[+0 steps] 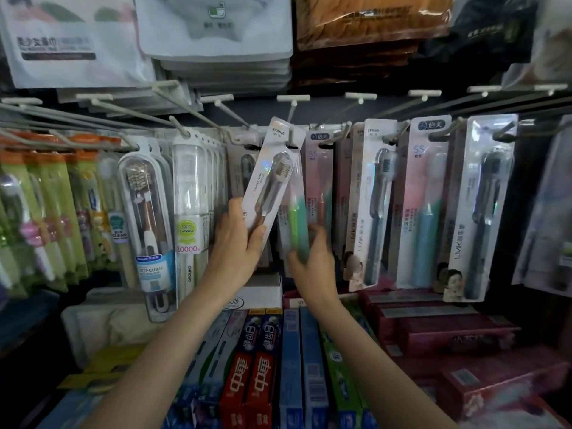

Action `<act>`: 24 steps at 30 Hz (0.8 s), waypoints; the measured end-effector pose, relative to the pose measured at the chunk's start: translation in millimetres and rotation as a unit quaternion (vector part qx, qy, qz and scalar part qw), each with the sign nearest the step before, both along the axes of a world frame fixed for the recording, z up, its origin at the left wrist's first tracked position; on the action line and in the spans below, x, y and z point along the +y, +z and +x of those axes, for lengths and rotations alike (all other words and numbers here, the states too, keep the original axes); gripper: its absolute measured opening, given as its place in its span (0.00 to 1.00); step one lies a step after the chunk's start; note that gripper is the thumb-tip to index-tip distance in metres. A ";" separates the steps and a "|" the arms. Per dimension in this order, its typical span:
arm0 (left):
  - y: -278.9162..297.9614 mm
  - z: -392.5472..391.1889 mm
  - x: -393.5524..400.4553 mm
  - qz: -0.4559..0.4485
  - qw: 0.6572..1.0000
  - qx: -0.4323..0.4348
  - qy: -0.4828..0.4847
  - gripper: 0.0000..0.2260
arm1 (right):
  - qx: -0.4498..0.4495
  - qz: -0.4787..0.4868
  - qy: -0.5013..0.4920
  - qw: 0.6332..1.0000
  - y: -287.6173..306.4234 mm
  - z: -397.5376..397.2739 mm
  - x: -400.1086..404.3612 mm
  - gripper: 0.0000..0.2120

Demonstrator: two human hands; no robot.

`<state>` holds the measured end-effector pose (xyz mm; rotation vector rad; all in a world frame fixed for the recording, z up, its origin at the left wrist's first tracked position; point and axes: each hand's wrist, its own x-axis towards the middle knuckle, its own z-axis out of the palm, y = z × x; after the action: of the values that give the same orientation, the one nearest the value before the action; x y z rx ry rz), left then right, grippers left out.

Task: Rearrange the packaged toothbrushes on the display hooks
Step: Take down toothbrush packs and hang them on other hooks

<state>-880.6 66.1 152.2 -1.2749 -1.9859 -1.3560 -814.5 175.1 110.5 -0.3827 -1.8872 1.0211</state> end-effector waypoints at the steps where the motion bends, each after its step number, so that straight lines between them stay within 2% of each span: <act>1: 0.1 2.2 -1.5 0.000 1.000 -0.007 -0.013 0.19 | 0.005 0.014 -0.022 1.000 -1.4 7.0 -3.3 0.21; 5: -2.1 11.8 -6.2 0.004 0.994 -0.066 -0.087 0.22 | 0.003 0.127 -0.067 0.990 5.4 33.9 -16.4 0.27; 8: -2.2 15.4 -7.5 0.013 0.992 -0.072 -0.099 0.27 | -0.041 0.209 -0.087 0.973 21.4 50.8 -21.3 0.30; 12: -1.4 18.4 -13.2 0.006 0.993 -0.067 -0.100 0.30 | -0.114 0.277 -0.148 0.943 46.9 79.7 -14.5 0.33; 14: -0.2 18.6 -15.0 0.005 0.992 -0.070 -0.104 0.30 | -0.183 0.323 -0.178 0.911 62.9 91.8 -6.8 0.33; 15: 0.3 18.4 -15.4 0.007 0.992 -0.069 -0.105 0.30 | -0.236 0.357 -0.189 0.884 71.9 95.0 -3.1 0.33; 17: 0.8 19.3 -15.8 0.009 0.992 -0.073 -0.100 0.29 | -0.342 0.410 -0.172 0.828 86.5 98.6 -1.9 0.30; 18: 0.8 20.5 -15.9 0.007 0.992 -0.077 -0.097 0.29 | -0.370 0.413 -0.153 0.818 88.8 100.1 -3.4 0.28; 21: -1.2 22.6 -13.8 0.020 0.993 -0.069 -0.090 0.29 | -0.365 0.390 -0.124 0.836 87.6 105.9 -4.9 0.26; 24: -10.4 26.8 -8.9 0.029 0.999 -0.015 -0.016 0.32 | -0.336 0.353 -0.125 0.864 82.7 123.1 2.4 0.23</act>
<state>-853.8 57.2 141.8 -1.2732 -1.9389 -1.4448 -691.4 177.5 193.2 -0.5621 -2.5767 -0.0600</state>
